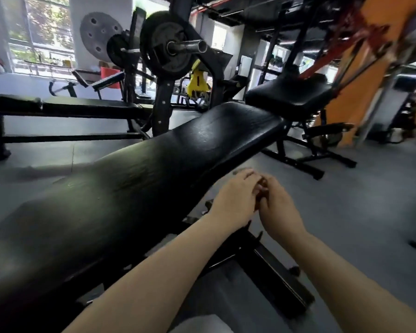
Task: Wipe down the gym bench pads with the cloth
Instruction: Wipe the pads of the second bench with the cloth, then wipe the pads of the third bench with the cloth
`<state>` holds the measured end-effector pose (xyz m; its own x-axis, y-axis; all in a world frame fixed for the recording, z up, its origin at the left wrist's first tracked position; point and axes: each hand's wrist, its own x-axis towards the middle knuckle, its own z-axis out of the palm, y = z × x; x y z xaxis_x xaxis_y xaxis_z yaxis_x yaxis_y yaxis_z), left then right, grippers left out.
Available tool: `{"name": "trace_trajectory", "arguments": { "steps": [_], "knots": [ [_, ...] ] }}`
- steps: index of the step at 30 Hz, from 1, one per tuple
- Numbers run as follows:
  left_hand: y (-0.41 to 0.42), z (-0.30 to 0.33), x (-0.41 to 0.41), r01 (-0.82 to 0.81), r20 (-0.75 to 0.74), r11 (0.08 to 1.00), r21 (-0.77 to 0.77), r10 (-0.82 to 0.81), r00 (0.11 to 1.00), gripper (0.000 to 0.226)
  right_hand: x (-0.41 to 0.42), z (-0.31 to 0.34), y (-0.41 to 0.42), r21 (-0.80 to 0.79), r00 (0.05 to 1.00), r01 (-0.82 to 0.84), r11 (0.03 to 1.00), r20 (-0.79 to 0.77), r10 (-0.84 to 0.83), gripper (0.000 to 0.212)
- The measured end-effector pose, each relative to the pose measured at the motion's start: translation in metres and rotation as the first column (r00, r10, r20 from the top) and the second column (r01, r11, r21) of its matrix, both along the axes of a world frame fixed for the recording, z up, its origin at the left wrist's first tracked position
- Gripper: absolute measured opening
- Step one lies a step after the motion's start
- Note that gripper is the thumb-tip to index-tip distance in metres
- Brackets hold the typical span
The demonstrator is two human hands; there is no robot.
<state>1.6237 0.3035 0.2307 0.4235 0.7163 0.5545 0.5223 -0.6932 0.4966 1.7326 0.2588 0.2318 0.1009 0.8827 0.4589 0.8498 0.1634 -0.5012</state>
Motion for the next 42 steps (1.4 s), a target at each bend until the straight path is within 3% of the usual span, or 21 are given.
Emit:
{"name": "trace_trajectory", "arguments": {
  "steps": [3, 7, 11, 13, 19, 23, 30, 36, 42],
  "knots": [
    [-0.030, 0.006, 0.041, 0.155, 0.280, 0.952, -0.263, -0.078, 0.957, 0.026, 0.041, 0.015, -0.042, -0.052, 0.986, 0.101, 0.993, -0.125, -0.107, 0.034],
    [-0.083, 0.017, 0.101, 0.369, 0.417, 0.752, -0.546, -0.137, 0.898, 0.017, 0.090, 0.029, -0.118, -0.114, 0.969, 0.190, 0.975, -0.137, -0.205, 0.034],
    [-0.152, 0.031, 0.152, 0.539, 0.513, 0.537, -0.649, -0.214, 0.831, 0.009, 0.131, 0.036, -0.199, -0.110, 0.921, 0.378, 0.919, -0.052, -0.385, 0.032],
    [-0.187, 0.037, 0.173, 0.606, 0.547, 0.466, -0.645, -0.272, 0.792, 0.016, 0.149, 0.043, -0.242, -0.075, 0.874, 0.482, 0.873, -0.031, -0.485, 0.031],
    [-0.280, 0.051, 0.224, 0.681, 0.353, 0.618, -0.394, -0.582, 0.732, 0.016, 0.179, 0.067, -0.372, -0.022, 0.731, 0.682, 0.731, 0.045, -0.680, 0.025],
    [-0.341, 0.059, 0.248, 0.804, 0.340, 0.508, -0.308, -0.731, 0.592, 0.011, 0.190, 0.082, -0.453, -0.045, 0.635, 0.772, 0.634, 0.062, -0.770, 0.025],
    [-0.439, 0.072, 0.292, 0.918, 0.143, 0.338, -0.206, -0.918, 0.370, 0.015, 0.197, 0.089, -0.569, -0.028, 0.388, 0.922, 0.387, 0.118, -0.914, 0.022],
    [-0.534, 0.059, 0.316, 0.964, 0.011, 0.213, -0.156, -0.976, 0.218, 0.035, 0.196, 0.075, -0.669, 0.043, 0.172, 0.983, 0.180, 0.139, -0.975, 0.019],
    [-0.626, 0.032, 0.350, 0.980, -0.093, 0.064, -0.186, -0.995, 0.047, 0.032, 0.200, 0.039, -0.757, -0.041, 0.014, 0.999, 0.009, 0.136, -0.991, 0.030]
  ]
}}
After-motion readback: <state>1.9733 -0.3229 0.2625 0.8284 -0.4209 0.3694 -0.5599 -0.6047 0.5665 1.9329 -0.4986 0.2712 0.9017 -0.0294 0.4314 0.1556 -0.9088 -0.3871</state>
